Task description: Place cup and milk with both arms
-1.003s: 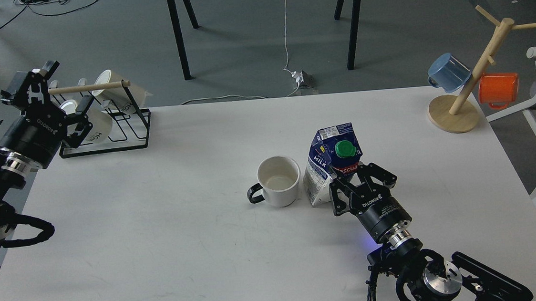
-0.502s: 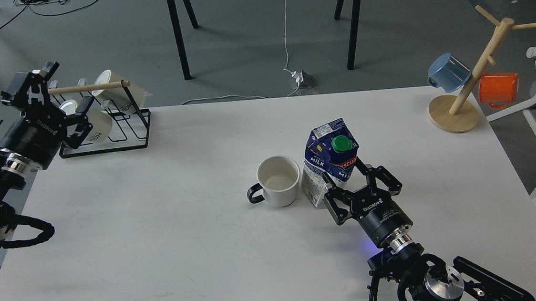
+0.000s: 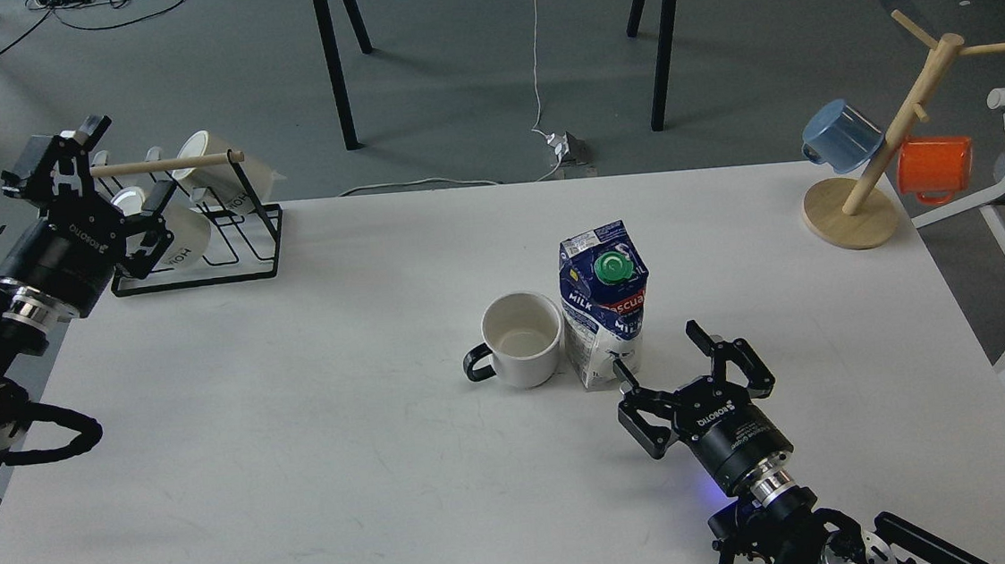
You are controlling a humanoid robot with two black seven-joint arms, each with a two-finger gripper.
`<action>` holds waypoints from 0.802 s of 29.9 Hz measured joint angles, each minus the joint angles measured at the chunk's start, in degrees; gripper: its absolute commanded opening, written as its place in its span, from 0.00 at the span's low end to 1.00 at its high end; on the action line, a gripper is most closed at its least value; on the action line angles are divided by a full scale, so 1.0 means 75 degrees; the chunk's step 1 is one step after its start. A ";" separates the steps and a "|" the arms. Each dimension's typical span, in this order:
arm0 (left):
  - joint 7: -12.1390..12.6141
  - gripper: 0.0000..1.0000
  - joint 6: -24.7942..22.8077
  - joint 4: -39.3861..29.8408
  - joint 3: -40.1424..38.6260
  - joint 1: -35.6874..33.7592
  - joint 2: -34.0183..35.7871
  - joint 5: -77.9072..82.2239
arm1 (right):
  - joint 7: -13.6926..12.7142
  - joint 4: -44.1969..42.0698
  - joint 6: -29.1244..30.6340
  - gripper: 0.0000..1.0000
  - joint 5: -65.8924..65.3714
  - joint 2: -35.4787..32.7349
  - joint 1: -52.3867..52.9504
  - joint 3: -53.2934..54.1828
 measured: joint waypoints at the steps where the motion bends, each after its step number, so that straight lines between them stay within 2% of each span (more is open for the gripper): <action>1: 0.0000 0.99 0.0000 0.0000 -0.0001 0.0000 0.0000 0.0000 | 0.0000 0.0124 0.0000 1.00 0.0000 -0.0113 -0.0079 0.0009; 6: 0.0000 0.99 0.0000 0.0000 -0.0005 0.0000 0.0000 0.0000 | 0.0012 0.0996 0.0000 1.00 0.0000 -0.1147 -0.0587 0.0288; 11: 0.0000 0.99 0.0000 0.0000 -0.0007 0.0000 0.0000 -0.0004 | 0.0037 0.1214 0.0000 1.00 0.0013 -0.2222 -0.0778 0.1494; 17: 0.0000 0.99 0.0000 -0.0015 -0.0038 0.0070 0.0067 -0.0014 | 0.0027 0.0836 0.0000 1.00 0.0015 -0.3164 -0.0120 0.2926; 20: 0.0000 0.99 0.0000 -0.0030 -0.0065 0.0093 0.0105 -0.0038 | 0.0026 0.0395 0.0000 1.00 0.0021 -0.3620 0.0700 0.2913; 24: 0.0000 0.99 0.0000 -0.0055 -0.0122 0.0142 0.0155 -0.0061 | 0.0025 -0.0103 0.0000 1.00 0.0026 -0.3749 0.1314 0.2676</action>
